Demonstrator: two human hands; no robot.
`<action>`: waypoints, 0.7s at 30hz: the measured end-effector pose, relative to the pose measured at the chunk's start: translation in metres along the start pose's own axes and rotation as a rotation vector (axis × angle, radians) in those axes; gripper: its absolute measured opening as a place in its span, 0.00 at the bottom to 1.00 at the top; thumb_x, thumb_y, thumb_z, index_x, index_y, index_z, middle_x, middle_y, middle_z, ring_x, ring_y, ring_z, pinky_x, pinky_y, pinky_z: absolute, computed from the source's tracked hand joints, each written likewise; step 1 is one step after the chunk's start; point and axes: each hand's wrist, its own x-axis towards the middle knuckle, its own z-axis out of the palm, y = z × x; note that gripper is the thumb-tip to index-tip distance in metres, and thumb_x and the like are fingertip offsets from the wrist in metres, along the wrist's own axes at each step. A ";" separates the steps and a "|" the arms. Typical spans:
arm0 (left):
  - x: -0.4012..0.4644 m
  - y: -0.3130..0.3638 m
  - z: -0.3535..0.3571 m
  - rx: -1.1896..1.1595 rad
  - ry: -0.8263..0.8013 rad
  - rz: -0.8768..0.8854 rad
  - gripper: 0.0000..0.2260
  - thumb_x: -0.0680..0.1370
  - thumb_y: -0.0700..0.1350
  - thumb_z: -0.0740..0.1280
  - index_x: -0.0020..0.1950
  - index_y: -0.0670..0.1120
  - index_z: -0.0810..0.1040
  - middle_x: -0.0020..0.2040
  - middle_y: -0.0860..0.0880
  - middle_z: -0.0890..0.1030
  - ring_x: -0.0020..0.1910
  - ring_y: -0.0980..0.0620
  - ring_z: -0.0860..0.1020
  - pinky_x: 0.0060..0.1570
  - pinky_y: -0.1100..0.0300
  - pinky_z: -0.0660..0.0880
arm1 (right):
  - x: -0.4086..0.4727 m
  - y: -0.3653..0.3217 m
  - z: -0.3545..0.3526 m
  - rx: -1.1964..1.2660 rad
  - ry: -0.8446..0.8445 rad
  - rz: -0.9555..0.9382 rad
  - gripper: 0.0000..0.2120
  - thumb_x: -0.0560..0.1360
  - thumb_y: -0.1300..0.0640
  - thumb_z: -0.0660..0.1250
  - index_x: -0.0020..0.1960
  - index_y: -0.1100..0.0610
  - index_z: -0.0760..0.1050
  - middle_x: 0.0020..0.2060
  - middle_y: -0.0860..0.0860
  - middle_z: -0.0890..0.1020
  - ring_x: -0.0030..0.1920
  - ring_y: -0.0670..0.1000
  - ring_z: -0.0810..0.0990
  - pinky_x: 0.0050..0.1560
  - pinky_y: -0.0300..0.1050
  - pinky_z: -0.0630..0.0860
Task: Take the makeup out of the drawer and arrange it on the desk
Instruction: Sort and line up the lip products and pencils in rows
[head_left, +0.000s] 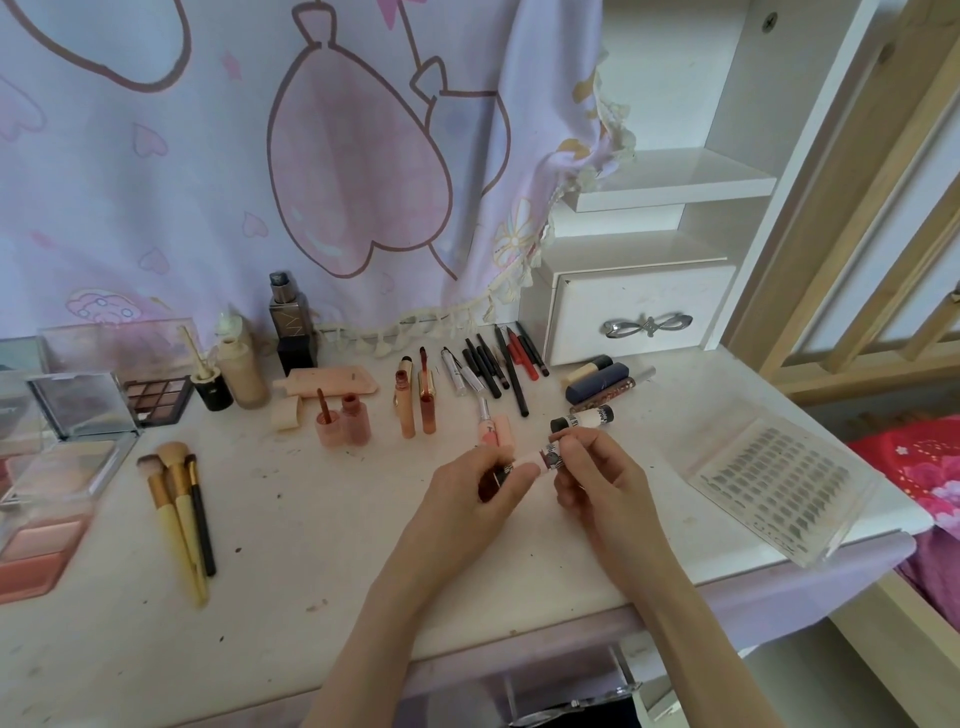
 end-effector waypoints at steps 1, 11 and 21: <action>-0.001 0.000 -0.001 -0.025 -0.008 -0.005 0.04 0.74 0.56 0.65 0.46 0.59 0.72 0.38 0.57 0.74 0.37 0.63 0.72 0.38 0.72 0.68 | -0.001 0.000 0.001 -0.039 -0.008 -0.011 0.04 0.76 0.58 0.64 0.45 0.57 0.77 0.29 0.48 0.74 0.29 0.45 0.69 0.31 0.36 0.68; -0.005 0.008 -0.006 0.017 -0.097 -0.046 0.06 0.78 0.52 0.61 0.42 0.56 0.73 0.36 0.56 0.77 0.35 0.62 0.73 0.38 0.68 0.67 | -0.003 -0.003 0.006 -0.283 -0.038 -0.077 0.07 0.79 0.62 0.59 0.46 0.54 0.74 0.29 0.48 0.73 0.29 0.42 0.69 0.32 0.33 0.68; -0.031 0.000 -0.056 0.216 -0.157 -0.073 0.04 0.75 0.50 0.67 0.44 0.50 0.79 0.37 0.55 0.72 0.35 0.62 0.68 0.37 0.69 0.63 | 0.000 -0.007 0.035 -0.560 -0.314 -0.243 0.08 0.76 0.59 0.65 0.43 0.46 0.74 0.33 0.43 0.79 0.36 0.44 0.77 0.40 0.37 0.74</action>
